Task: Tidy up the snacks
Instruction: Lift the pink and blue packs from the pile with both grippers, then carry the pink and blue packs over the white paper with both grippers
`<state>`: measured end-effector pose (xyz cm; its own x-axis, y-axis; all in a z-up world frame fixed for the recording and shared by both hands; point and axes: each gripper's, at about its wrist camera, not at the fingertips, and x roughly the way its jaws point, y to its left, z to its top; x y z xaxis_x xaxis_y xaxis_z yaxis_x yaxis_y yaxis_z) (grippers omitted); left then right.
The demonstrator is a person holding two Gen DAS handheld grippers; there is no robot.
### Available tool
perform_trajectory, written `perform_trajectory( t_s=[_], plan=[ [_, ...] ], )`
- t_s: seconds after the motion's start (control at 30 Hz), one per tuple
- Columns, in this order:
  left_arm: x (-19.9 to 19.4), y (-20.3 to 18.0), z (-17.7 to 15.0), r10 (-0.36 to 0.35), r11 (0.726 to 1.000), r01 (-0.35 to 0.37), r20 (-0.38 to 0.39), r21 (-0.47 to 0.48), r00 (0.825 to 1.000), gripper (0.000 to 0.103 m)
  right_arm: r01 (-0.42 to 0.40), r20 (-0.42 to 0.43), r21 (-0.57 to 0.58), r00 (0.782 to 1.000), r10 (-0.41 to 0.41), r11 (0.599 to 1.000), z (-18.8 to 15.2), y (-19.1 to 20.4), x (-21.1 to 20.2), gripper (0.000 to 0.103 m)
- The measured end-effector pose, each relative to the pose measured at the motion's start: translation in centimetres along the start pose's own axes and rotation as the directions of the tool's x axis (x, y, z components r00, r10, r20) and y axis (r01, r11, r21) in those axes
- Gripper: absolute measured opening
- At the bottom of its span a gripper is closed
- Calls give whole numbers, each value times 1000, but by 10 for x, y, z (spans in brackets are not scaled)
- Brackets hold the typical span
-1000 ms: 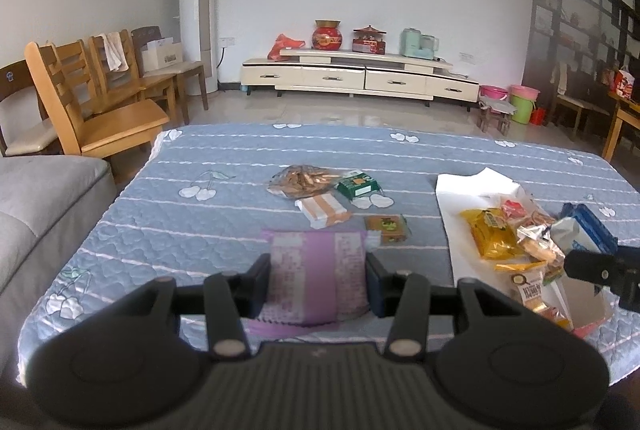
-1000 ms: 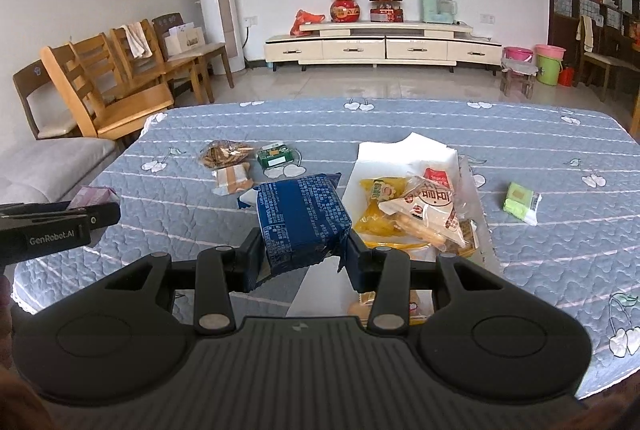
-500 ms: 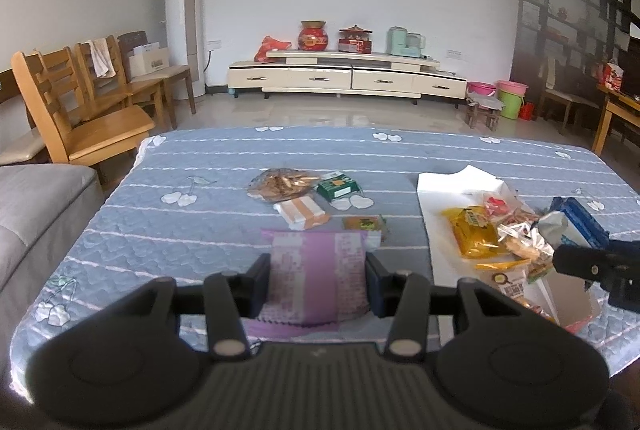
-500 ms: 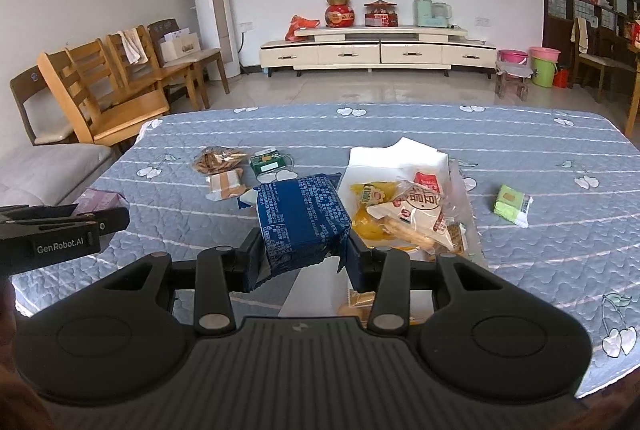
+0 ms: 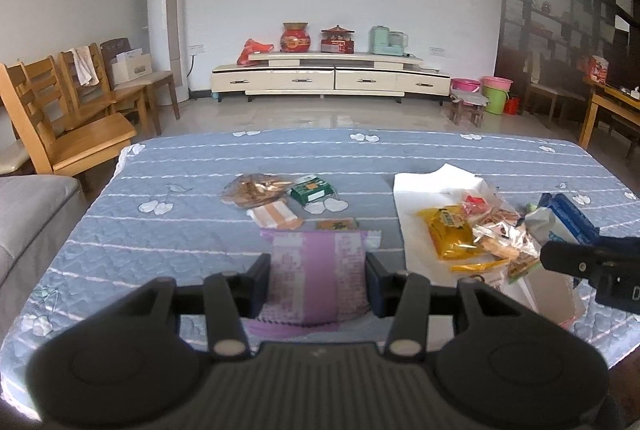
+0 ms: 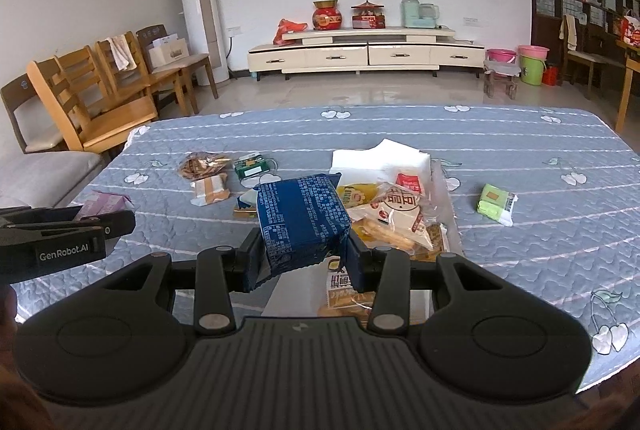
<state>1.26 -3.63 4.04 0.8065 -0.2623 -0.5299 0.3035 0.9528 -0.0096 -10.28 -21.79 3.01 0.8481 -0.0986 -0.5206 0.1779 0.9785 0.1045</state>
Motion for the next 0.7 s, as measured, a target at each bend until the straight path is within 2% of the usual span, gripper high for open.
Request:
perform_trajectory(
  t_s=[0.7],
  plan=[
    [7,-40,8,-68,996,67,11,53,998,46,48,18,36,999,-49,998,-1,-13,-11,51]
  ],
)
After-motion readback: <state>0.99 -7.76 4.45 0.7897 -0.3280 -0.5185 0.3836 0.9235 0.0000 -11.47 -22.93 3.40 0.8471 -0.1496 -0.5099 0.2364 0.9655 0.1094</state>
